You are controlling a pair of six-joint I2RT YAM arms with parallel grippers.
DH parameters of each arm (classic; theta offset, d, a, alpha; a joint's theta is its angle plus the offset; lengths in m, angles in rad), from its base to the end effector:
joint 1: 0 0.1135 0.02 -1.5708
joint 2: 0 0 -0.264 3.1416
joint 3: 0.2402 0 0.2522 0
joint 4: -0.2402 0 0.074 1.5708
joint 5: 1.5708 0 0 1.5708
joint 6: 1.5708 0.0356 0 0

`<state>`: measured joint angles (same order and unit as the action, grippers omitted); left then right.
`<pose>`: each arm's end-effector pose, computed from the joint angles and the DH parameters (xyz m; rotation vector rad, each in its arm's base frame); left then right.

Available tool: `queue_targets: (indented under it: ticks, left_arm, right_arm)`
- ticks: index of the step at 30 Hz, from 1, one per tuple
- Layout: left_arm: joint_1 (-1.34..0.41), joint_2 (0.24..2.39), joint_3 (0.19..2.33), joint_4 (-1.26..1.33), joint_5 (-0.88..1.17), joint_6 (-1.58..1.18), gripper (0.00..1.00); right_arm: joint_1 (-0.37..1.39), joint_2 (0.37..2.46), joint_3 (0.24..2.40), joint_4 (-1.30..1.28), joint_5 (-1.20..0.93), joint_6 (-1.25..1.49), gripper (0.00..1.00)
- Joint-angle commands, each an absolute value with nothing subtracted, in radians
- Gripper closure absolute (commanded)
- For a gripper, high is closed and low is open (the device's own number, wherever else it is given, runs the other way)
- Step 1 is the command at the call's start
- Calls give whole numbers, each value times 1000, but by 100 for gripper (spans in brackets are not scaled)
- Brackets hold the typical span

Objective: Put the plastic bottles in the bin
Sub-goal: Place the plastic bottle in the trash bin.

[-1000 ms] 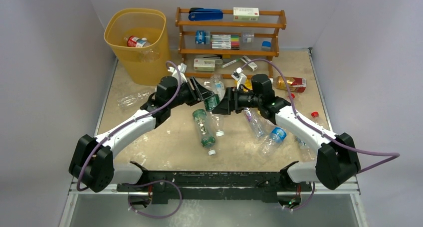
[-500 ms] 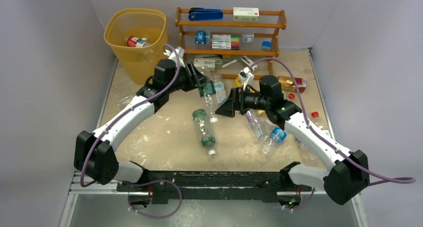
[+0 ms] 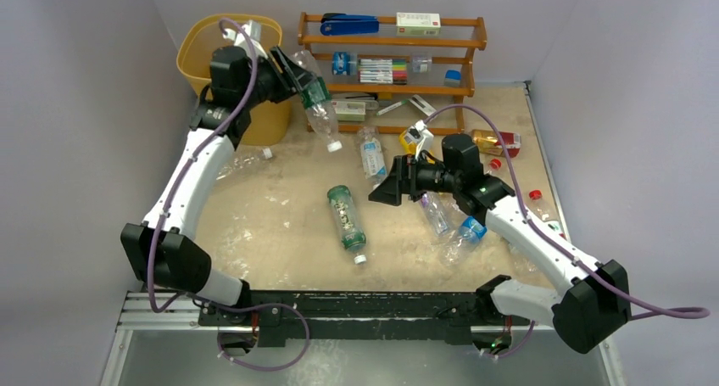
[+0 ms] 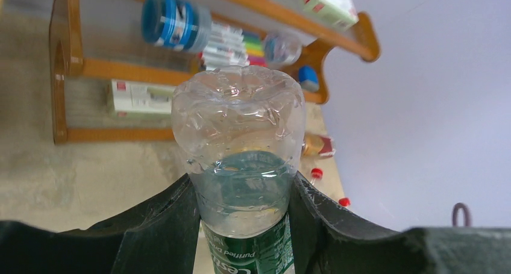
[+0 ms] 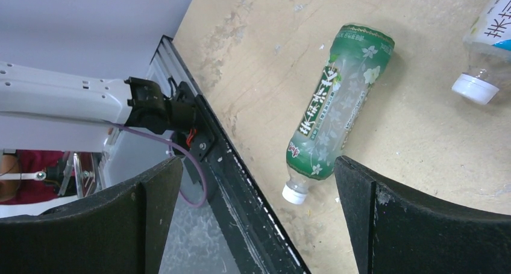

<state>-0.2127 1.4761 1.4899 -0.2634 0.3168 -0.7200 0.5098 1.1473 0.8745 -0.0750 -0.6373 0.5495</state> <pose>0.3335 -0.0834 0.4131 -0.2482 1.8964 -0.9340 0.2166 0.1454 0.3110 -0.4277 2.0319 1.2926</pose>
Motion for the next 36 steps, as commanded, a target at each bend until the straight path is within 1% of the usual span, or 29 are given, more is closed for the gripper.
queue_targets:
  ticks: [1, 5, 10, 20, 24, 33, 35, 36]
  left_arm:
    - [-148, 1494, 1653, -263, 367, -696, 56]
    - [-49, 1538, 1741, -238, 389, -727, 55]
    - [92, 1588, 1800, -97, 440, -844, 55]
    - [255, 1672, 1783, 162, 387, -1021, 55]
    - [286, 1689, 1732, 256, 333, -1056, 54]
    - [294, 1719, 1631, 304, 192, -1005, 54]
    - [295, 1732, 1631, 279, 178, -981, 51]
    - [295, 1737, 1636, 255, 169, -964, 48]
  right_arm:
    - [512, 1144, 870, -36, -623, 535, 1]
    - [512, 1150, 857, -23, -624, 542, 1]
    - [511, 1157, 842, -20, -615, 546, 1]
    - [512, 1171, 825, 0, -618, 550, 1]
    - [512, 1187, 819, 11, -622, 546, 1]
    - [512, 1230, 809, 44, -631, 548, 1]
    - [512, 1237, 811, 44, -632, 544, 1]
    - [511, 1241, 813, 45, -632, 545, 1]
